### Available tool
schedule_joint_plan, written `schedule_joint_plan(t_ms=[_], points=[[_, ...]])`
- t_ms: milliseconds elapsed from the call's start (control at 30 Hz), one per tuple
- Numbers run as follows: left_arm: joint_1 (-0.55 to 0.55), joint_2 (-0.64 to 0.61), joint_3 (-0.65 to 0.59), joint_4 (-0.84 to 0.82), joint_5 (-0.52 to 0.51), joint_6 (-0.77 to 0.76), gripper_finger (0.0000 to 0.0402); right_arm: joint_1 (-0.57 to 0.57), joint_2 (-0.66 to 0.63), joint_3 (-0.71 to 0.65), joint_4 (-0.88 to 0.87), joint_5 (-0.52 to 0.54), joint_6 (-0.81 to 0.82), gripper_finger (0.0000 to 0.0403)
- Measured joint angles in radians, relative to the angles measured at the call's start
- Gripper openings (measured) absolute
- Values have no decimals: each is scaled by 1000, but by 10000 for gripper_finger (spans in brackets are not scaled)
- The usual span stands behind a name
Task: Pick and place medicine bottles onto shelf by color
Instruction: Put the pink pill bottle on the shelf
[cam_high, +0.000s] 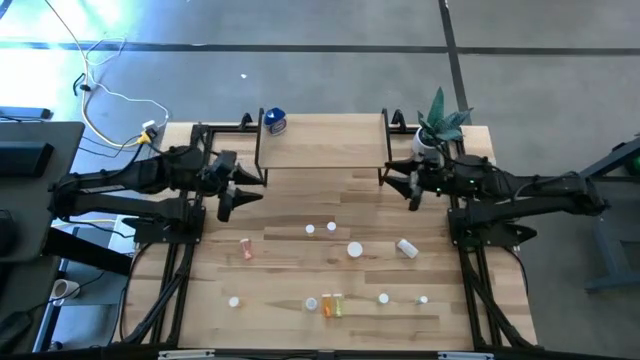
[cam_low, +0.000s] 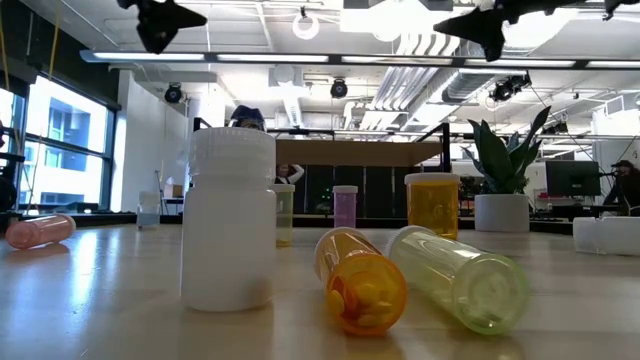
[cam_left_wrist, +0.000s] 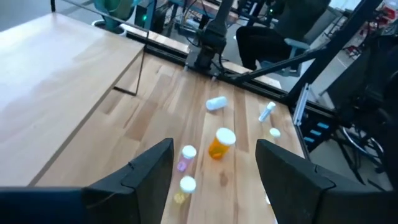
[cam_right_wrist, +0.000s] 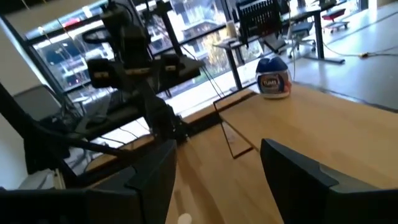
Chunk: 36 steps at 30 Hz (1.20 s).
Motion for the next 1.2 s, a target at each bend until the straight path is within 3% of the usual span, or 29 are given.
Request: schedule_joint_plan(t_ms=[200,433,700,1200], points=[[-1,-84,0,-98,11,-1,216,45,105,66,-7,7,-18,224],[-26,-143,0,-111,-11,0,216,124,212,122,-52,94,-10,224],[-45,-151,0,-110,-26,0,216,207,354,163,-52,115,61,224],[-53,-151,0,-149,-25,26,216,280,639,197,-31,114,42,224]])
